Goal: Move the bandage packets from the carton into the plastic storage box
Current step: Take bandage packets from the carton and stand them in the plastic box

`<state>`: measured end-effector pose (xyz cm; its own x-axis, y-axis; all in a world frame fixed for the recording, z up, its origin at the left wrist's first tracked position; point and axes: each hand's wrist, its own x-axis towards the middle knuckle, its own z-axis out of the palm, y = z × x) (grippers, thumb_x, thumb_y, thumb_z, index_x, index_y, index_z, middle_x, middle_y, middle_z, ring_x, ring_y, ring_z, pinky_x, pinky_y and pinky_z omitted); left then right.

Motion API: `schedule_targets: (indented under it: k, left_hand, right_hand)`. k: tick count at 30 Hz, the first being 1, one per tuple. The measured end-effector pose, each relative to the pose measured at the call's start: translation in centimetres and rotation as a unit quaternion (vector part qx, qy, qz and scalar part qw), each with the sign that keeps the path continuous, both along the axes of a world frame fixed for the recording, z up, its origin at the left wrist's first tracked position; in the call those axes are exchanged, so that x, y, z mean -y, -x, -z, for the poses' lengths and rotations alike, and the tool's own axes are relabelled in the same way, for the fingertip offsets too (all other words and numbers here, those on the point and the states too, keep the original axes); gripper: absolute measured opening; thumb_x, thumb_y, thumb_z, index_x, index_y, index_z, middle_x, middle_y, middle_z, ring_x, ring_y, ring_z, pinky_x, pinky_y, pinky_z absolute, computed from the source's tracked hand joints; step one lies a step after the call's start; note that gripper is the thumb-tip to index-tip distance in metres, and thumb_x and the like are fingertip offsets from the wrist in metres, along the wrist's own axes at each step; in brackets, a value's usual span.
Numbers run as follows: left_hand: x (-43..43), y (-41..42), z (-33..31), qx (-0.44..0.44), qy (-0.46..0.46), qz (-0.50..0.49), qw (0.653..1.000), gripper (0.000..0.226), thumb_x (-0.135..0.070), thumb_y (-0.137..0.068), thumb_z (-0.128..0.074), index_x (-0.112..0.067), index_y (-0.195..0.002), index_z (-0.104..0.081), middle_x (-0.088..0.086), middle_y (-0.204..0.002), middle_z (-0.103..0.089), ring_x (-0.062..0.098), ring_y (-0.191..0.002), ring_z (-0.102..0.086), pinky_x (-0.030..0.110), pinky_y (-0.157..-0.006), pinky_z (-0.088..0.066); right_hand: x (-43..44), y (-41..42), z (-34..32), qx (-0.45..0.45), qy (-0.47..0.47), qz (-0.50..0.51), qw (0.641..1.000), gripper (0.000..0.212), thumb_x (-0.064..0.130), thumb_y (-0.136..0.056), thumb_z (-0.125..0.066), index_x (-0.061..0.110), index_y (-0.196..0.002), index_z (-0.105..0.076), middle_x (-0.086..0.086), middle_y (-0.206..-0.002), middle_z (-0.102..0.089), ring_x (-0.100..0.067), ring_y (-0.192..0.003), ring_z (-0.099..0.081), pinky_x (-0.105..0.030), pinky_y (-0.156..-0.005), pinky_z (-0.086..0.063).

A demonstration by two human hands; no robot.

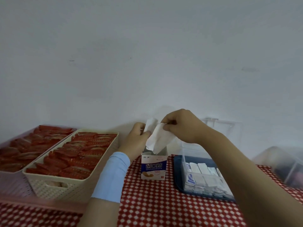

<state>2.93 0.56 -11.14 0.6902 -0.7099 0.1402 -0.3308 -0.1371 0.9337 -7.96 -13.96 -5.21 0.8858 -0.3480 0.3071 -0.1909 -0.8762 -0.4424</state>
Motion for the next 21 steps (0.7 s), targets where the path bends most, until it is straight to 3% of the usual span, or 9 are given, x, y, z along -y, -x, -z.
schedule_targets:
  k: [2,3,5,7,10,13,17,19,21]
  left_hand:
    - [0.5,1.3,-0.4,-0.093,0.025,0.046,0.994,0.020,-0.022,-0.102,-0.047,-0.015,-0.119,-0.055,0.011,-0.106,-0.066,0.018,-0.086,-0.065,0.013,-0.064,-0.054]
    - [0.9,1.9,-0.6,-0.158,0.058,0.074,0.983,0.020,-0.019,-0.102,-0.046,-0.011,-0.118,-0.055,0.019,-0.110,-0.066,0.029,-0.090,-0.069,0.030,-0.078,-0.060]
    - [1.6,2.6,-0.3,-0.249,0.110,0.103,0.957,0.024,-0.021,-0.104,-0.043,-0.008,-0.121,-0.052,0.025,-0.114,-0.067,0.043,-0.094,-0.070,0.054,-0.083,-0.058]
    - [2.1,3.1,-0.1,-0.201,0.093,0.106,0.969,0.027,-0.030,-0.104,-0.044,-0.012,-0.123,-0.051,0.018,-0.113,-0.069,0.037,-0.094,-0.072,0.049,-0.081,-0.060]
    - [2.2,3.0,0.3,-0.118,0.048,0.065,0.990,0.023,-0.025,-0.102,-0.049,-0.016,-0.124,-0.050,0.011,-0.114,-0.067,0.028,-0.101,-0.069,0.049,-0.083,-0.060]
    - [2.0,2.9,0.6,-0.129,0.049,0.030,0.990,0.025,-0.022,-0.103,-0.047,-0.014,-0.126,-0.049,0.013,-0.116,-0.064,0.029,-0.102,-0.067,0.050,-0.083,-0.060]
    - [1.6,3.1,0.9,-0.132,0.048,0.013,0.990,0.025,-0.021,-0.102,-0.046,-0.016,-0.127,-0.047,0.014,-0.113,-0.064,0.028,-0.092,-0.071,0.049,-0.079,-0.061]
    - [1.5,3.8,0.9,-0.144,0.047,0.034,0.988,0.028,-0.021,-0.101,-0.048,-0.014,-0.128,-0.050,0.015,-0.113,-0.067,0.029,-0.096,-0.071,0.049,-0.081,-0.060]
    - [1.4,5.1,0.7,-0.222,0.093,0.103,0.965,0.027,-0.017,-0.100,-0.050,-0.008,-0.125,-0.056,0.021,-0.115,-0.069,0.032,-0.098,-0.071,0.048,-0.080,-0.060]
  right_hand:
    - [0.2,0.5,-0.1,0.005,0.003,0.015,1.000,0.019,0.014,-0.095,-0.059,0.019,-0.103,-0.075,0.006,-0.093,-0.067,-0.010,-0.085,-0.059,-0.018,-0.068,-0.046]
    - [0.3,0.8,0.0,0.006,0.005,0.025,1.000,0.019,0.014,-0.095,-0.058,0.018,-0.102,-0.075,0.006,-0.092,-0.067,-0.012,-0.086,-0.059,-0.020,-0.068,-0.045]
    - [0.5,1.2,0.1,0.005,0.016,0.037,0.999,0.018,0.013,-0.096,-0.057,0.018,-0.099,-0.075,0.008,-0.087,-0.064,-0.014,-0.084,-0.059,-0.019,-0.066,-0.043]
    - [0.5,1.5,0.3,0.005,0.021,0.033,0.999,0.018,0.013,-0.096,-0.058,0.017,-0.100,-0.075,0.010,-0.083,-0.062,-0.013,-0.083,-0.059,-0.016,-0.064,-0.041]
    - [0.5,2.2,0.4,0.022,-0.004,0.027,0.999,0.020,0.013,-0.095,-0.063,0.017,-0.111,-0.073,0.009,-0.086,-0.064,-0.011,-0.082,-0.060,-0.015,-0.067,-0.043]
    - [0.7,2.9,0.4,0.038,-0.039,0.029,0.998,0.038,0.013,-0.092,-0.067,0.018,-0.129,-0.064,0.007,-0.090,-0.067,-0.009,-0.084,-0.061,-0.012,-0.067,-0.043]
    - [0.8,4.0,0.0,0.074,-0.061,0.022,0.995,0.041,0.011,-0.090,-0.070,0.018,-0.130,-0.064,0.004,-0.092,-0.073,-0.013,-0.087,-0.068,-0.009,-0.065,-0.049]
    - [0.5,4.4,-0.1,0.079,-0.080,0.001,0.994,0.042,0.011,-0.088,-0.072,0.018,-0.129,-0.064,0.004,-0.088,-0.074,-0.013,-0.086,-0.069,-0.008,-0.067,-0.050]
    - [-0.1,4.6,0.2,0.084,-0.082,-0.020,0.993,0.045,0.011,-0.087,-0.074,0.018,-0.130,-0.063,0.005,-0.085,-0.075,-0.011,-0.087,-0.069,-0.011,-0.074,-0.051]
